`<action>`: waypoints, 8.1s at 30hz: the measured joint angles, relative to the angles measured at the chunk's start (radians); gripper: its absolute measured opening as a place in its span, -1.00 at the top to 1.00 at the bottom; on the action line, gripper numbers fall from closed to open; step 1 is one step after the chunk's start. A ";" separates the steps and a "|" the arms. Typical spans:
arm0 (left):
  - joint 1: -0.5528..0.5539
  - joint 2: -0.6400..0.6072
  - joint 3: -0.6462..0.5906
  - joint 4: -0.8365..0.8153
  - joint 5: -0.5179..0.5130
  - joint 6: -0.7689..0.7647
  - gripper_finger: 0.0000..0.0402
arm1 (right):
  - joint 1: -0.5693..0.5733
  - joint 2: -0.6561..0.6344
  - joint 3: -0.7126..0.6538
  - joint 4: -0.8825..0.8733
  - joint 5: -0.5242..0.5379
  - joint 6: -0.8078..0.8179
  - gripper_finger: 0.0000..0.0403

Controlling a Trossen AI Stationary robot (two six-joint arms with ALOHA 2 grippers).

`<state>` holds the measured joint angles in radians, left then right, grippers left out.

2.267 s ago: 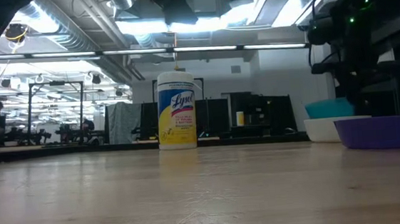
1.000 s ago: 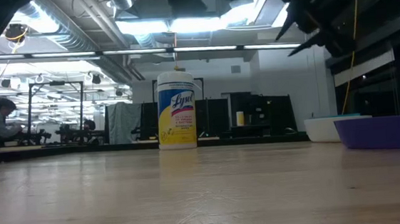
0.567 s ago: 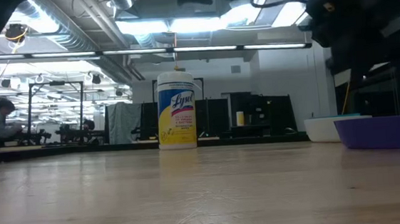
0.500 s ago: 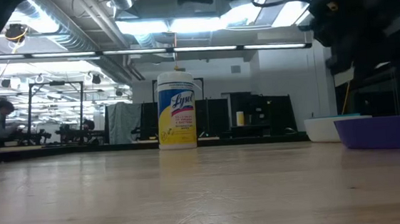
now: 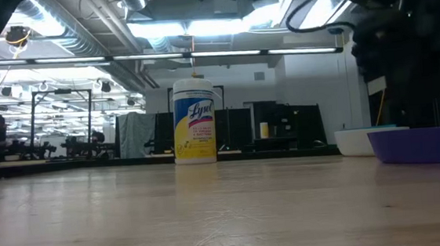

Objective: Nest bowls inside each other
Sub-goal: Stack the blue bowl on the light blue bowl, then return to Home Position

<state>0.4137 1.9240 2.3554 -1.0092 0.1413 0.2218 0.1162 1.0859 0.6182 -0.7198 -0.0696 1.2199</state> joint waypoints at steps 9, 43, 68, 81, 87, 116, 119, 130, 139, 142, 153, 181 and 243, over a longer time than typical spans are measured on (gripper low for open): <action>0.001 0.000 0.000 0.000 0.000 0.000 0.28 | -0.002 0.029 -0.076 0.112 0.009 0.030 0.06; 0.014 0.000 0.000 0.003 0.016 0.055 0.28 | -0.713 0.188 0.312 0.421 0.094 -0.379 0.99; 0.094 0.000 0.001 0.003 0.110 0.105 0.28 | -0.984 0.273 0.369 0.286 -0.017 -0.410 1.00; 0.114 0.000 0.001 0.004 0.122 0.106 0.28 | -1.053 0.272 0.494 0.202 -0.023 -0.480 1.00; 0.119 0.000 0.001 0.004 0.123 0.106 0.28 | -1.079 0.270 0.735 -0.062 0.001 -0.595 1.00; 0.119 0.000 0.001 0.005 0.130 0.105 0.28 | -1.005 0.241 0.457 -0.373 -0.002 -0.646 1.00; 0.119 0.000 0.001 0.005 0.130 0.105 0.28 | -1.023 0.241 0.457 -0.372 -0.001 -0.660 1.00; 0.119 0.000 -0.001 0.007 0.129 0.102 0.28 | -1.055 0.261 0.457 -0.357 0.011 -0.697 1.00; 0.122 0.000 -0.009 0.003 0.123 0.097 0.28 | -1.056 0.349 0.457 -0.323 0.012 -0.733 1.00; 0.126 0.000 -0.009 0.003 0.123 0.097 0.28 | -1.055 0.377 0.457 -0.320 0.014 -0.750 1.00; 0.143 0.000 -0.009 0.003 0.123 0.100 0.28 | -1.067 0.404 0.457 -0.309 0.052 -0.787 1.00; 0.145 0.000 -0.010 0.003 0.122 0.106 0.28 | -1.056 0.400 0.512 -0.366 0.152 -0.777 -0.04; -0.072 -0.963 -0.009 -0.209 0.021 -0.081 0.99 | -0.188 0.114 1.246 0.257 -0.122 -1.267 0.98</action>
<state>0.3420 0.9614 2.3462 -1.2184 0.1619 0.1406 -0.0717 1.1999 1.8642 -0.4627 -0.1915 -0.0475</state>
